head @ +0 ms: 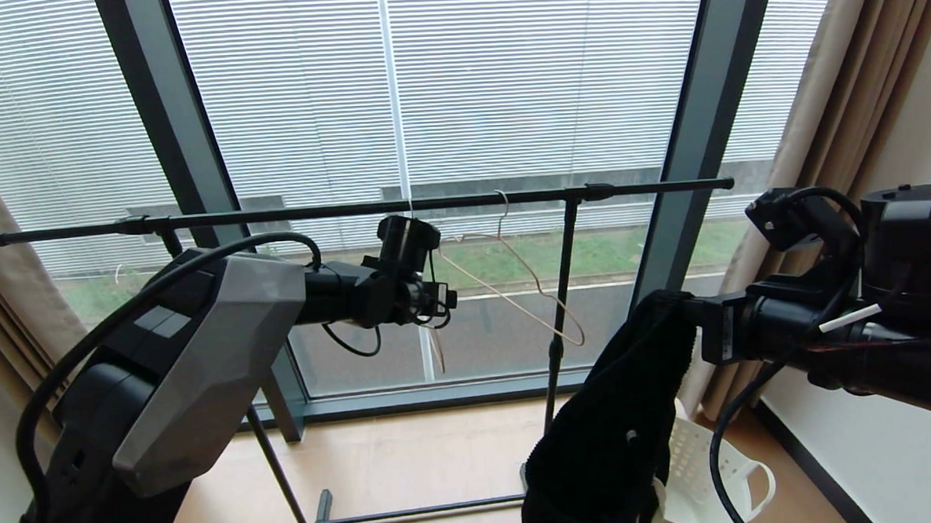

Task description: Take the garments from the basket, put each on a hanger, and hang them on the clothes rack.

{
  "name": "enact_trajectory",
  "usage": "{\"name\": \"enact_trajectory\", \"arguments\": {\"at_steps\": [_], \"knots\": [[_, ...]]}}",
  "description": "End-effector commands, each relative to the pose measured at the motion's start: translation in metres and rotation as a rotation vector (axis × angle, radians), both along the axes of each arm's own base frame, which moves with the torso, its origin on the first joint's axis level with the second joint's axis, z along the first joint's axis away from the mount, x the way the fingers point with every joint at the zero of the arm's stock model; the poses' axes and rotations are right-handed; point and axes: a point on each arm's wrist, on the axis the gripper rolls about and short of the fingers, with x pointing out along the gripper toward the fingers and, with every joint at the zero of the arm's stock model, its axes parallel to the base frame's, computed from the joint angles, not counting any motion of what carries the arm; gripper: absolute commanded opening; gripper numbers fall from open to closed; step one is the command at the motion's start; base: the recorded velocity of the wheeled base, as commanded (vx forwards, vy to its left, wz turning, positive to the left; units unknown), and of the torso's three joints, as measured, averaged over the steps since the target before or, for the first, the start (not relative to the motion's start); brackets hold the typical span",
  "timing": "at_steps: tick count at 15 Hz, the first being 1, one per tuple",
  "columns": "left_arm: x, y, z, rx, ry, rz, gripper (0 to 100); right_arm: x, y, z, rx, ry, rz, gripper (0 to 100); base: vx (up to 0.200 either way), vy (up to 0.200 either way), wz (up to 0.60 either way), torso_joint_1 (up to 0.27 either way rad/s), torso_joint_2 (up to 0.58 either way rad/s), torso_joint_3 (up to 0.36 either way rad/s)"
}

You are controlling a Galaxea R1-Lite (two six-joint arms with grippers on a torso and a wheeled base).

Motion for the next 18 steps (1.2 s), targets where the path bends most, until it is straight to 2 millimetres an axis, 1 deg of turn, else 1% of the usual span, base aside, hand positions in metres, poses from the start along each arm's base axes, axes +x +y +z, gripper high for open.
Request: {"name": "enact_trajectory", "arguments": {"at_steps": [1, 5, 6, 15, 18], "knots": [[0.003, -0.001, -0.01, 0.003, 0.013, 0.002, 100, 0.002, 0.001, -0.002, -0.004, 0.008, 0.0, 0, 0.0, 0.0, 0.0, 0.0, 0.0, 0.0], [0.01, -0.004, -0.019, 0.001, 0.011, 0.004, 100, 0.002, 0.001, -0.003, -0.006, 0.012, 0.0, 0, 0.0, 0.0, 0.0, 0.0, 0.0, 0.0], [0.011, -0.004, -0.018, 0.0, 0.004, 0.008, 0, 0.002, 0.001, -0.003, -0.006, 0.012, 0.0, 0, 0.0, 0.0, 0.0, 0.0, 0.0, 0.0], [0.015, -0.002, -0.018, -0.014, -0.005, 0.025, 0, 0.002, 0.001, -0.004, -0.007, 0.014, 0.0, 0, 0.0, 0.0, 0.0, 0.0, 0.0, 0.0], [0.016, 0.003, -0.011, -0.012, -0.02, 0.044, 0, 0.002, 0.001, -0.005, -0.007, 0.015, 0.0, 0, 0.0, 0.0, 0.0, 0.0, 0.0, 0.0]]}}
